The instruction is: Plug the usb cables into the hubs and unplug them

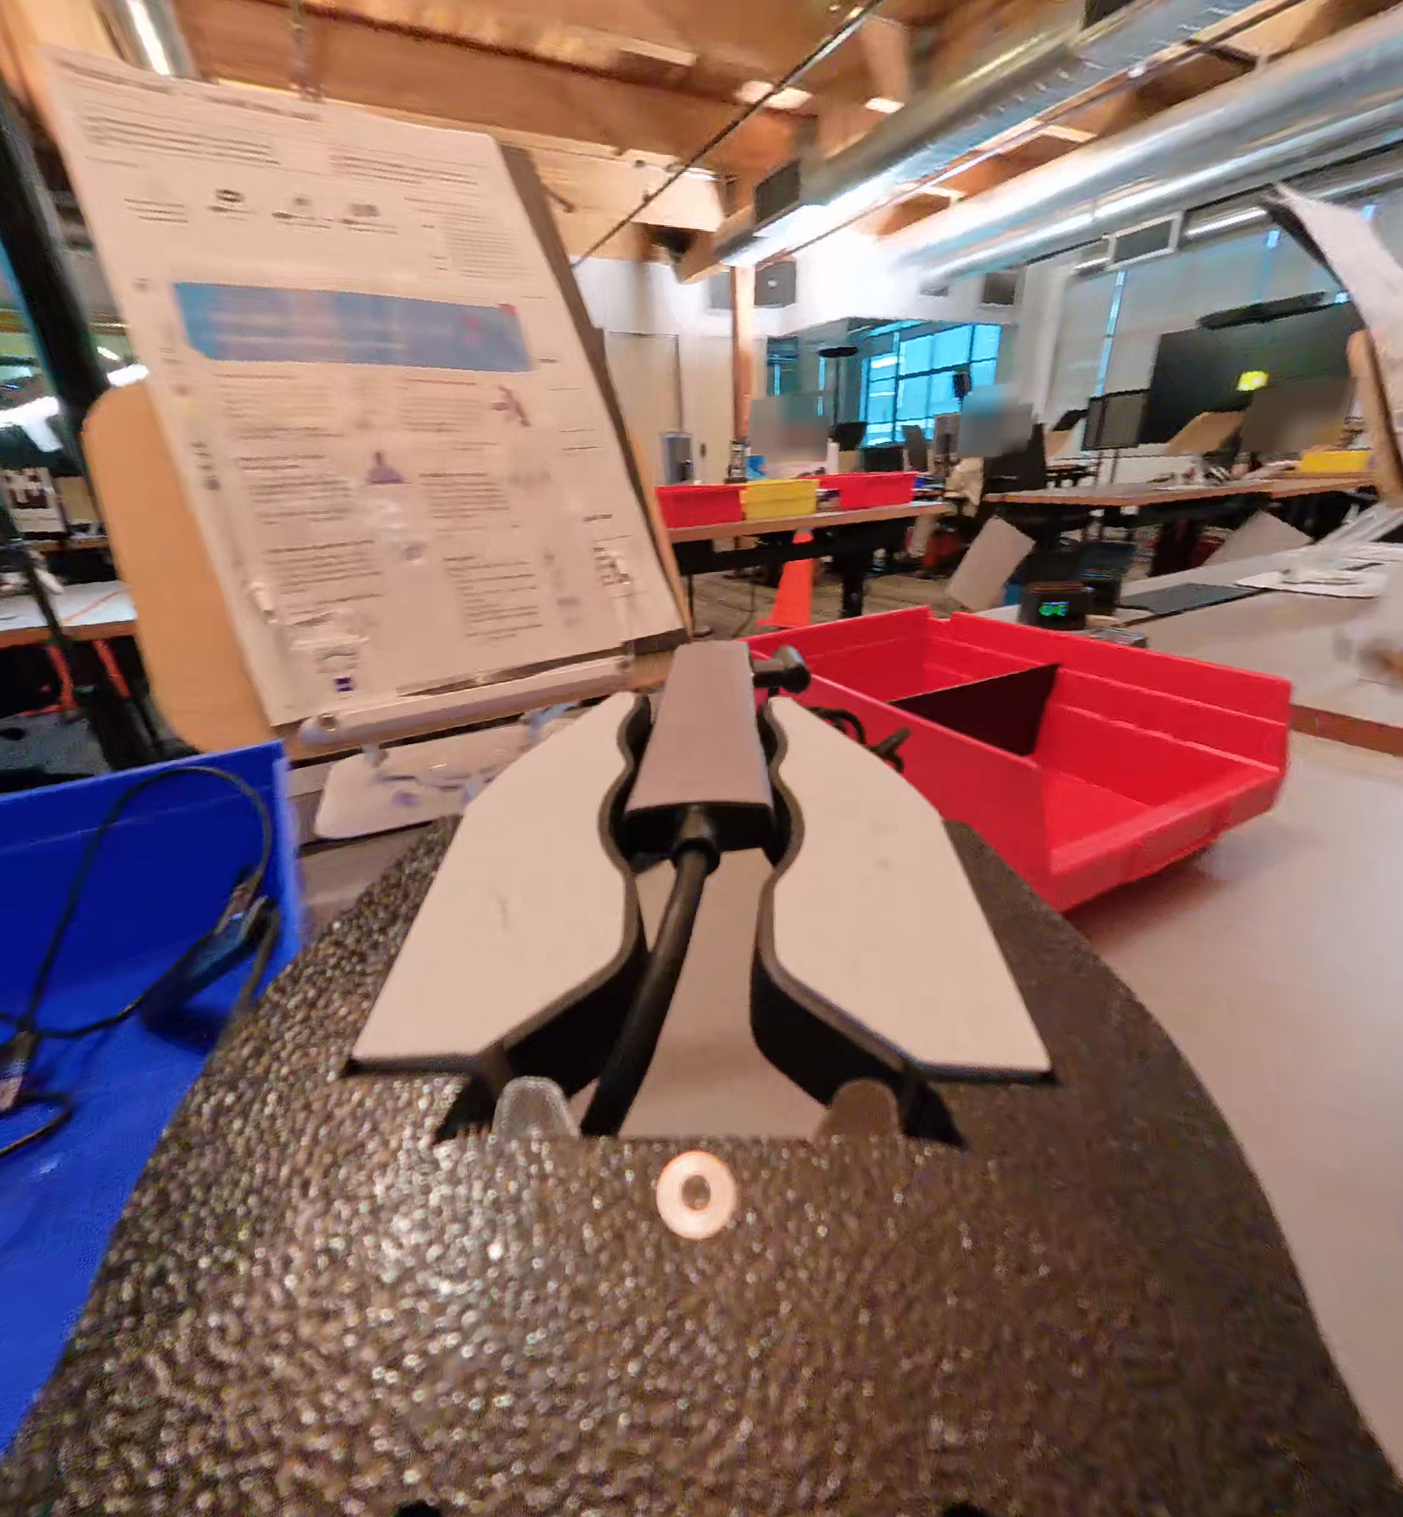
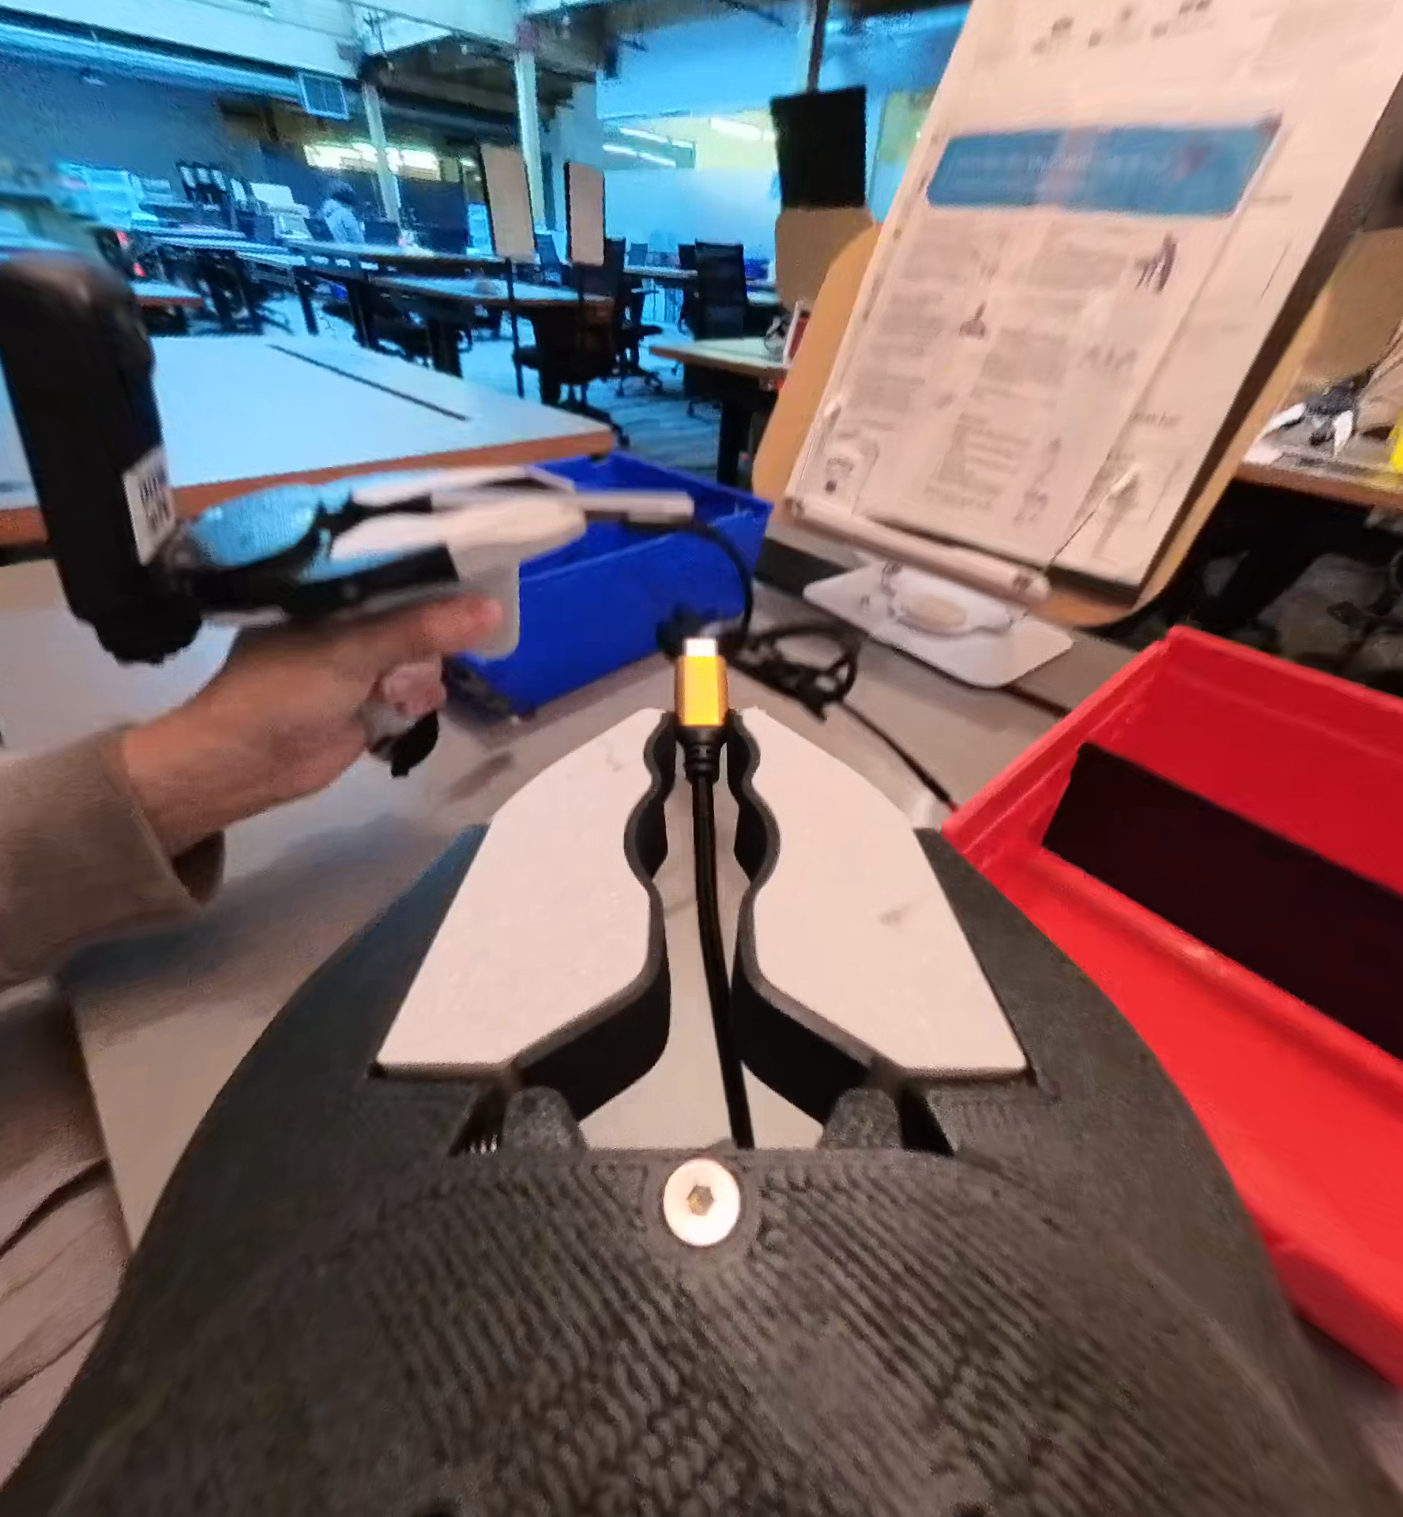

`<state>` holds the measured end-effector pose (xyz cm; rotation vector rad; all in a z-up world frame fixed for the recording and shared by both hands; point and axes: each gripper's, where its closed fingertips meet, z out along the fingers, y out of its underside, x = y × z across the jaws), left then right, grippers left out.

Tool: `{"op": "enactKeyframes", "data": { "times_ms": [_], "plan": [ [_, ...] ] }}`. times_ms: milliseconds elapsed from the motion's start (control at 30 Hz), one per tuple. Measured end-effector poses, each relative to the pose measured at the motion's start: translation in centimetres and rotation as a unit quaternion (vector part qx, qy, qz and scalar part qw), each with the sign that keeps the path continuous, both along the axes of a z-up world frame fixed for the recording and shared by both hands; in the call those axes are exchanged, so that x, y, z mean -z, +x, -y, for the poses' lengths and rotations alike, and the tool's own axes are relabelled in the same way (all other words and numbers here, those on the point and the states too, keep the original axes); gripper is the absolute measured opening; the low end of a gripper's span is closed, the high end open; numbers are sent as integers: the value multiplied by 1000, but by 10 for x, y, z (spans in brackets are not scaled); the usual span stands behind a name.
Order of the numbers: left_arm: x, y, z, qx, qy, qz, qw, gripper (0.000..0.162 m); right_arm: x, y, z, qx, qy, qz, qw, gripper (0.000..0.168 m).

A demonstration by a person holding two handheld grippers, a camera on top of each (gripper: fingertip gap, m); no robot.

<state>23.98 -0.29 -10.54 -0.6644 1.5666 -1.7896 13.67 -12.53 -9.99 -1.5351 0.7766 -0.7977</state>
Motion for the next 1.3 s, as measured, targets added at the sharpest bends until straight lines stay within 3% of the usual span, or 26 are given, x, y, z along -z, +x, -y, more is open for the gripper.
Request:
{"op": "enactKeyframes", "data": {
  "times_ms": [33,200,333,433,600,733,800,900,967,1033,1100,1200,1300],
  "plan": [
    [4,-1,5,-2,-1,3,1000,25,-21,4,7,2,-10,21,1000,12],
    [34,-12,25,-15,19,32,999,25,-104,43,47,19,-58,73,995,12],
    [36,-27,33,-1,72,85,994,25,-165,74,80,45,-25,121,991,12],
    [41,-30,35,4,96,95,991,25,-175,101,107,73,-9,138,988,12],
    [41,-28,32,11,76,80,994,25,-91,136,119,47,66,48,996,12],
    [40,-28,30,9,73,83,994,25,6,150,136,82,-98,-37,991,26],
    [40,-28,30,11,72,80,994,25,46,146,153,107,-199,-124,966,33],
    [39,-26,28,10,66,76,995,25,43,137,179,205,-215,-145,944,75],
    [38,-25,27,10,61,72,996,25,26,118,172,235,-154,-149,948,81],
    [37,-26,27,14,53,67,996,25,16,95,130,191,-79,-141,968,77],
    [35,-25,25,17,43,62,997,25,24,68,57,63,-2,-152,986,59],
    [33,-26,23,18,28,60,998,25,60,46,-17,-26,97,-212,972,43],
    [28,-29,21,32,3,66,997,25,72,48,-53,-48,184,-190,963,40]
  ]
}}
